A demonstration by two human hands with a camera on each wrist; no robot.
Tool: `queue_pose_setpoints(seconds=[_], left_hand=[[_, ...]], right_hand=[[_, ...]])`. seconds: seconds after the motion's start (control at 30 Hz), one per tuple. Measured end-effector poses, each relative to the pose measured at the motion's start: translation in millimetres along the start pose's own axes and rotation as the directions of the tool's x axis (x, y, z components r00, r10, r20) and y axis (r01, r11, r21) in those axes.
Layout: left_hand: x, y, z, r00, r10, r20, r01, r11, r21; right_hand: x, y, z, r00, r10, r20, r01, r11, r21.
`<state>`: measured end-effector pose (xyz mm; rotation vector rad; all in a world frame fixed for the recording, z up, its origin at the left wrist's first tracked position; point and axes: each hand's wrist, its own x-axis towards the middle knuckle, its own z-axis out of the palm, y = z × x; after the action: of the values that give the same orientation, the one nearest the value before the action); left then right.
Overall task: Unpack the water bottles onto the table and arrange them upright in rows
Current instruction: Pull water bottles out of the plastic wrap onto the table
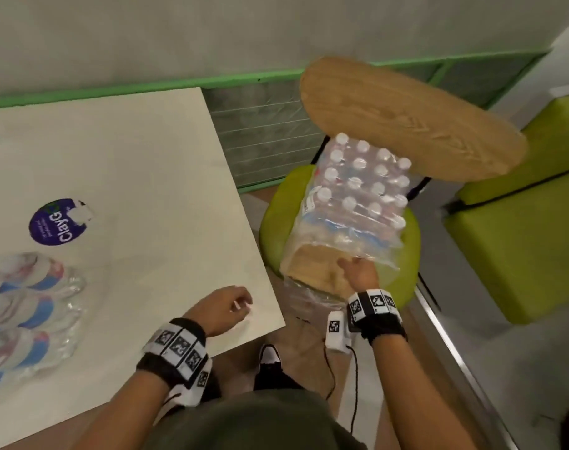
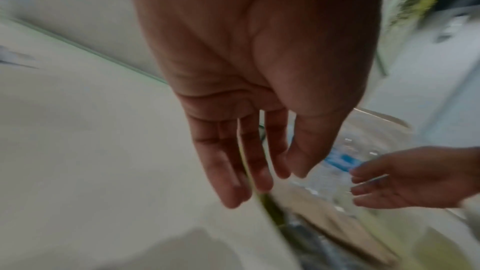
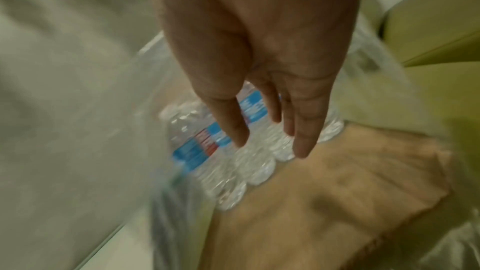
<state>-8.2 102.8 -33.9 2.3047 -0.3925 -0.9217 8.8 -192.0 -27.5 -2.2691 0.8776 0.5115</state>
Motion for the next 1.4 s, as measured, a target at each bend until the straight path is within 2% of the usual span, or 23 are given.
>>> queue_pose_setpoints(seconds=[0.07, 0.13, 0.2, 0.3, 0.37, 0.4, 0.5, 0.57, 0.63, 0.7, 0.77, 0.8, 0.87, 0.93, 0.97, 1.03, 1.1, 1.13, 1.2, 1.23, 1.27, 1.33, 1.4], left_hand=[[40.3, 43.5, 6.7, 0.994, 0.106, 0.04, -0.106, 0.994, 0.009], [72.9, 85.9, 13.9, 0.983, 0.166, 0.082, -0.166, 0.986, -0.015], [99.0, 122.2, 22.6, 0.983, 0.16, 0.091, -0.163, 0.987, 0.018], [124.2, 157.6, 29.6, 0.995, 0.073, 0.075, -0.089, 0.965, 0.246], [137.8, 170.0, 32.6, 0.995, 0.007, 0.104, -0.035, 0.962, 0.27], [142.4, 174.6, 33.1, 0.993, -0.018, 0.119, -0.012, 0.969, 0.246], [154.1, 178.9, 34.8, 0.989, -0.079, 0.126, 0.059, 0.986, 0.155], [156.4, 176.8, 36.1, 0.984, -0.099, 0.148, 0.086, 0.992, 0.095], [160.3, 171.0, 39.2, 0.988, -0.076, 0.136, 0.074, 0.997, 0.022], [158.6, 173.3, 40.7, 0.996, -0.029, 0.089, 0.036, 0.996, -0.08], [150.0, 185.3, 40.0, 0.997, -0.008, 0.073, 0.022, 0.982, -0.19], [148.5, 188.2, 40.4, 0.997, 0.0, 0.082, 0.018, 0.976, -0.219], [145.1, 192.2, 39.7, 0.997, 0.001, 0.076, 0.02, 0.961, -0.274], [145.9, 188.4, 41.4, 0.997, 0.0, 0.081, 0.023, 0.959, -0.284], [146.3, 186.2, 40.2, 0.993, -0.017, 0.113, 0.044, 0.968, -0.249], [144.7, 178.8, 36.5, 0.967, -0.058, 0.249, 0.105, 0.978, -0.18], [139.2, 171.8, 30.6, 0.946, -0.089, 0.313, 0.153, 0.97, -0.187], [138.0, 167.1, 27.3, 0.951, -0.118, 0.287, 0.181, 0.963, -0.202], [138.0, 157.6, 21.3, 0.969, -0.18, 0.169, 0.207, 0.966, -0.156], [138.2, 153.1, 19.6, 0.976, -0.18, 0.125, 0.195, 0.974, -0.117], [137.0, 151.4, 17.0, 0.98, -0.174, 0.099, 0.184, 0.978, -0.097], [135.0, 146.9, 13.5, 0.987, -0.142, 0.082, 0.146, 0.988, -0.046], [130.4, 144.8, 9.3, 0.98, -0.151, 0.127, 0.15, 0.988, 0.02]], right_hand=[[-3.4, 9.1, -19.0, 0.998, -0.016, 0.059, 0.027, 0.978, -0.205], [-15.1, 15.9, -29.7, 0.99, -0.049, 0.135, 0.102, 0.901, -0.422], [-24.7, 21.5, -35.5, 0.989, -0.053, 0.141, 0.114, 0.876, -0.468], [-19.3, 19.7, -41.4, 0.993, -0.014, 0.116, 0.06, 0.912, -0.406], [0.3, 14.6, -43.1, 0.998, 0.021, 0.059, -0.002, 0.954, -0.299], [9.0, 11.3, -43.9, 0.999, 0.029, 0.033, -0.021, 0.973, -0.228], [29.1, 14.4, -40.6, 0.997, 0.006, -0.079, -0.023, 0.975, -0.221], [28.9, 15.6, -40.8, 1.0, 0.008, -0.028, -0.017, 0.947, -0.321], [28.2, 20.2, -39.8, 0.999, 0.01, -0.032, -0.02, 0.95, -0.313], [25.2, 26.9, -35.9, 1.0, 0.009, -0.03, -0.016, 0.973, -0.23], [17.0, 24.2, -43.3, 0.999, -0.042, -0.016, 0.038, 0.975, -0.22], [12.6, 24.5, -45.4, 0.994, -0.094, -0.054, 0.079, 0.97, -0.228], [13.0, 27.8, -42.0, 0.998, -0.034, 0.044, 0.039, 0.992, -0.117], [11.0, 29.3, -38.9, 0.98, 0.031, 0.195, -0.024, 0.999, -0.041], [6.3, 28.8, -39.5, 0.966, -0.012, 0.257, 0.015, 1.0, -0.007], [-1.2, 29.2, -32.4, 0.948, -0.092, 0.304, 0.04, 0.984, 0.172], [-8.8, 29.9, -33.1, 0.899, -0.116, 0.422, 0.055, 0.987, 0.153], [-8.8, 28.8, -35.6, 0.888, -0.117, 0.445, 0.052, 0.986, 0.157], [-1.2, 21.3, -44.9, 0.926, -0.072, 0.37, -0.001, 0.981, 0.193], [4.2, 20.6, -47.5, 0.951, -0.055, 0.305, 0.024, 0.994, 0.103], [9.8, 19.2, -48.3, 0.966, -0.084, 0.244, 0.101, 0.993, -0.058], [9.6, 20.4, -48.5, 0.969, -0.178, 0.171, 0.22, 0.937, -0.272], [-3.6, 19.5, -49.3, 0.949, -0.223, 0.221, 0.299, 0.86, -0.415]])
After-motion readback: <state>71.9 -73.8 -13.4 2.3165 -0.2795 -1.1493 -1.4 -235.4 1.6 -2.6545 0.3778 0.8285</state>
